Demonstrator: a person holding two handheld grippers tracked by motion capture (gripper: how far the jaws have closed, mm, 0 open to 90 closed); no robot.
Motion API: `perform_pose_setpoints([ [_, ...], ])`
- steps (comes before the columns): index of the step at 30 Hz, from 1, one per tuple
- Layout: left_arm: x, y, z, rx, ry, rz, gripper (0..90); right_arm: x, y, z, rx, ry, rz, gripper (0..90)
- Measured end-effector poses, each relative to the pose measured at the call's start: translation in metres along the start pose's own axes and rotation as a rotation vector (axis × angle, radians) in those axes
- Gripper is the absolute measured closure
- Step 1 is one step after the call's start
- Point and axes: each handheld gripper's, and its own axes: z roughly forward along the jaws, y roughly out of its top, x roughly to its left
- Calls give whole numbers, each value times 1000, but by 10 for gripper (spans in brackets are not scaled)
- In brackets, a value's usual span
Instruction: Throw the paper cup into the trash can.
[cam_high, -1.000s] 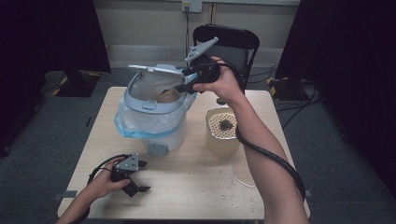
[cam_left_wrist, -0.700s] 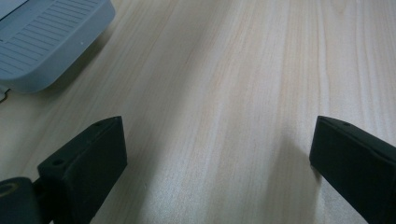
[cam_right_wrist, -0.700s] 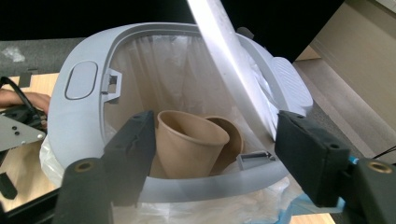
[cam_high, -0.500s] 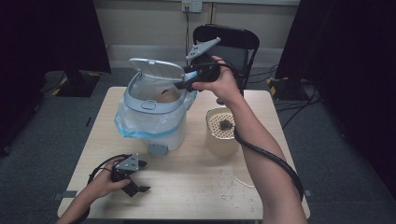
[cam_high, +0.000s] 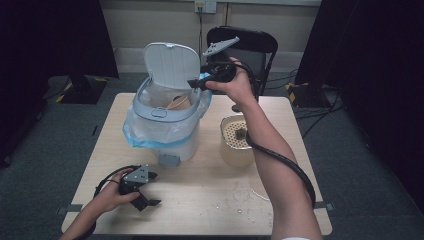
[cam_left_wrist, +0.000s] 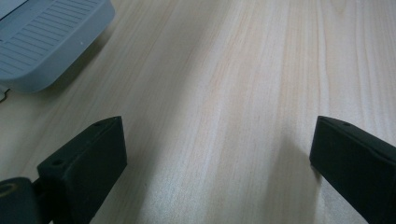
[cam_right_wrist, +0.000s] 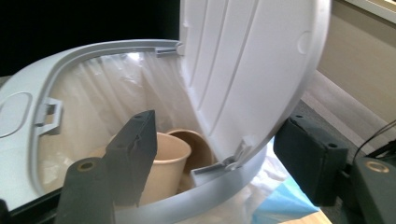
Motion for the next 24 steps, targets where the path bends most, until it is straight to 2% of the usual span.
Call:
perform_pose_setpoints([
  [8, 0, 0, 0, 2, -2, 3, 27, -9, 0, 13, 37, -17, 37, 282],
  [13, 0, 0, 0, 2, -1, 4, 27, -9, 0, 18, 14, -3, 56, 267],
  [14, 0, 0, 0, 3, -2, 3, 27, -8, 2, 17, -3, 6, 52, 277],
  [19, 0, 0, 0, 3, -3, 4, 25, -6, 8, 12, -2, 8, 46, 275],
  [20, 0, 0, 0, 2, -2, 5, 25, -5, 9, 7, -8, 17, 33, 316],
  [22, 0, 0, 0, 3, -3, 5, 25, -4, 9, 2, -44, 43, 45, 325],
  [24, 0, 0, 0, 2, -2, 5, 25, 0, 10, -2, -50, 72, 36, 307],
])
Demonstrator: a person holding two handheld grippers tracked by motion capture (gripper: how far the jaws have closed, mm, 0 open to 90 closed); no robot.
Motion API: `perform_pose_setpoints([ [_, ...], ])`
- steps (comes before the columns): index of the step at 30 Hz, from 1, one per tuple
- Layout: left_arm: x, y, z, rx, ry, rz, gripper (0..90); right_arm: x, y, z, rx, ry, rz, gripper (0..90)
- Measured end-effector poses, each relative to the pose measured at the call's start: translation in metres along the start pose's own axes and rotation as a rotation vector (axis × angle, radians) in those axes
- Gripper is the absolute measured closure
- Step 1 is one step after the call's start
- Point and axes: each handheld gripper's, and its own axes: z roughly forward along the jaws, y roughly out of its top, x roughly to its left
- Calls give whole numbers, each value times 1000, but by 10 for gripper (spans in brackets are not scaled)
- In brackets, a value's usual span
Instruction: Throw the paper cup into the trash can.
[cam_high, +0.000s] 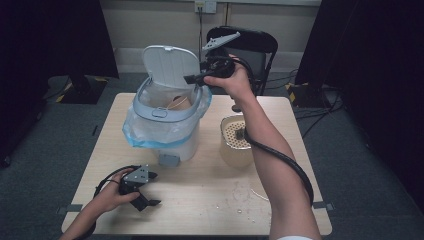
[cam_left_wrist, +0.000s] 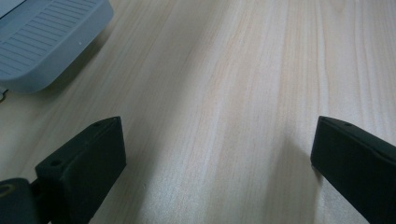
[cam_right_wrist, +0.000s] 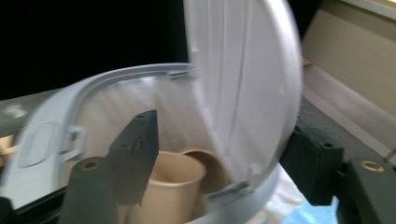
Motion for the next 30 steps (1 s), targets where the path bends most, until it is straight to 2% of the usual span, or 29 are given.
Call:
perform_pose_setpoints([
  [1, 0, 0, 0, 0, 0, 0, 25, 0, 0, 0, 0, 0, 0, 307],
  [2, 0, 0, 0, 4, 3, 1, 25, 7, 0, -3, 14, 20, -36, 302],
  [3, 0, 0, 0, 4, 3, 1, 25, 7, 0, -3, 14, 20, -36, 302],
  [4, 0, 0, 0, 5, 4, -1, 24, 13, 0, -6, 9, 47, -43, 285],
  [6, 0, 0, 0, -1, 0, 0, 24, 15, -1, -7, 6, 61, -45, 288],
  [8, 0, 0, 0, -2, 0, 1, 22, 24, -5, -8, 14, 89, -67, 274],
  [12, 0, 0, 0, -1, 0, -1, 21, 30, -13, -7, 15, 126, -64, 267],
  [19, 0, 0, 0, 0, 6, 5, 20, 31, -21, -6, 14, 165, -35, 294],
  [23, 0, 0, 0, 0, 6, 5, 20, 32, -22, -7, 14, 200, -33, 349],
  [24, 0, 0, 0, -1, 5, 6, 20, 32, -22, -6, 26, 209, -30, 415],
  [25, 0, 0, 0, -1, 5, 6, 20, 32, -22, -6, 26, 209, -30, 415],
  [27, 0, 0, 0, -1, 5, 6, 20, 32, -23, -5, 36, 216, -18, 484],
  [30, 0, 0, 0, -1, 5, 6, 20, 33, -21, 0, 55, 252, 28, 614],
])
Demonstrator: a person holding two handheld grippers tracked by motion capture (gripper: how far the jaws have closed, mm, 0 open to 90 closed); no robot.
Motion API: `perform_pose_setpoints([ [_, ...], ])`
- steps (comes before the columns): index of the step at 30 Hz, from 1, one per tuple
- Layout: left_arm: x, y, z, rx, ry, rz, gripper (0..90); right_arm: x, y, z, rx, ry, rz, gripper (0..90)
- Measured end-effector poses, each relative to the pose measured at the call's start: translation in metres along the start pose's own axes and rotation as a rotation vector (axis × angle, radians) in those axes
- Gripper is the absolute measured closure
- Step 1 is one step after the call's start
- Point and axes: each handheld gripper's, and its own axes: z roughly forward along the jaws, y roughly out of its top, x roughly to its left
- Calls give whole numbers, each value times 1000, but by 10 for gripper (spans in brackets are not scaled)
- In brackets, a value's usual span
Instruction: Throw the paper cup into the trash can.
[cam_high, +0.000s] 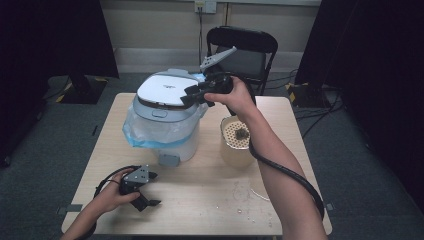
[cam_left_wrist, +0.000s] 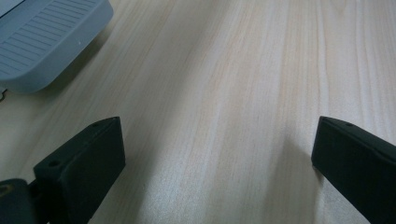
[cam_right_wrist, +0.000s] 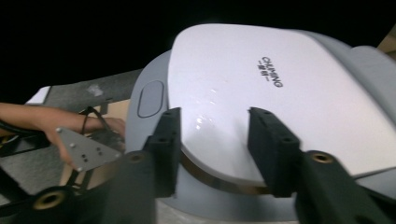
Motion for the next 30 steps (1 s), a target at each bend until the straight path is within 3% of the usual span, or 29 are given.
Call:
perform_pose_setpoints([
  [3, 0, 0, 0, -1, -3, -5, 20, 1, 1, 5, 13, -14, 14, 656],
  [4, 0, 0, 0, 1, -5, -8, 20, 2, 3, 9, 34, -44, 2, 703],
  [6, 0, 0, 0, 0, -4, -7, 20, 4, 4, 15, 50, -59, -5, 714],
  [13, 0, 0, 0, 0, -4, -7, 20, 5, 7, 24, 43, -106, -22, 797],
  [23, 0, 0, 0, 0, -5, -7, 20, 3, 4, 28, 18, -113, 7, 883],
  [30, 0, 0, 0, 14, -3, -4, 16, 9, 11, 32, 80, -131, -42, 900],
])
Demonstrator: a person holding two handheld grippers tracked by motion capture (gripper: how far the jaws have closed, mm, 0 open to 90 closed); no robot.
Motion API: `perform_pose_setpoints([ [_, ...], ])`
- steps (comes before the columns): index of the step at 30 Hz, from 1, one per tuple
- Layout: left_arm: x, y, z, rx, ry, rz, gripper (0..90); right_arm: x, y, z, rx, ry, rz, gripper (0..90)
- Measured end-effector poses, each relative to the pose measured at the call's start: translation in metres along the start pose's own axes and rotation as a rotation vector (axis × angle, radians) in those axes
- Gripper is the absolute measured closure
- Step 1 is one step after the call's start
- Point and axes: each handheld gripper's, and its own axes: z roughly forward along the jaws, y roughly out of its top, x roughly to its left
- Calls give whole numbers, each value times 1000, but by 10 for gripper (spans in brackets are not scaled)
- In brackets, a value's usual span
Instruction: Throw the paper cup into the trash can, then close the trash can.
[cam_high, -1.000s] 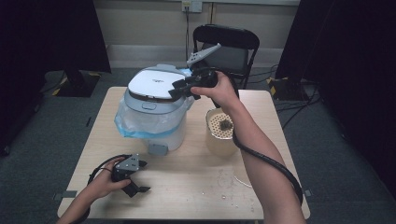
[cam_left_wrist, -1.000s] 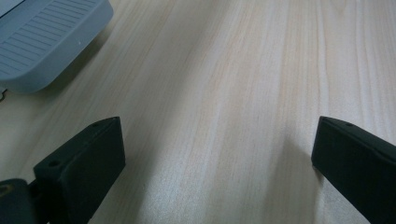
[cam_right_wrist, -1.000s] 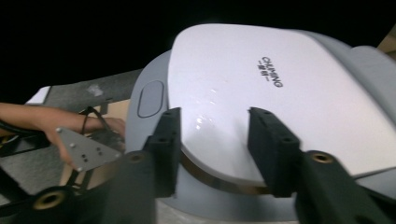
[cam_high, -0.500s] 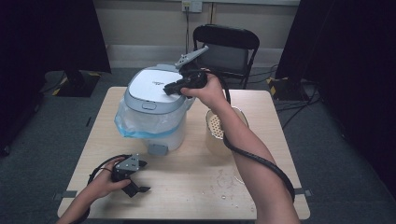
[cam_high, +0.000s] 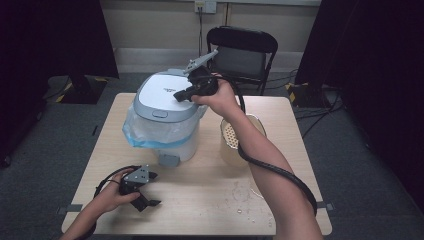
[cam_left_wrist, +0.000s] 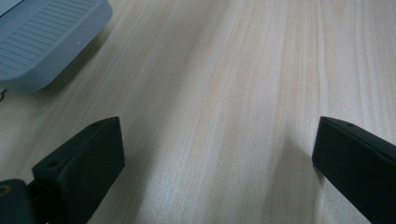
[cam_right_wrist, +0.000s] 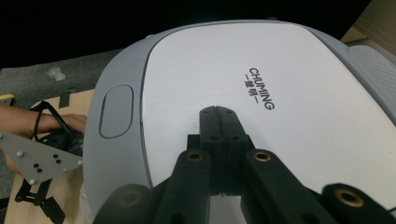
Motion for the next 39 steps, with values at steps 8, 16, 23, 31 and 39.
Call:
perform_pose_setpoints([
  [8, 0, 0, 0, -2, -2, -2, 16, -1, -4, -2, -35, 4, 28, 697],
  [16, 0, 0, 0, -8, -4, -3, 16, 0, -1, -6, -1, -56, 32, 394],
  [23, 0, 0, 0, -6, 2, 5, 16, -4, -8, -16, -34, -86, 67, 205],
  [31, 0, 0, 0, -4, 5, 6, 15, -4, -17, -29, -70, -103, 98, 143],
  [39, 0, 0, 0, -5, 4, 6, 15, 0, -35, -42, -39, -117, 94, 144],
])
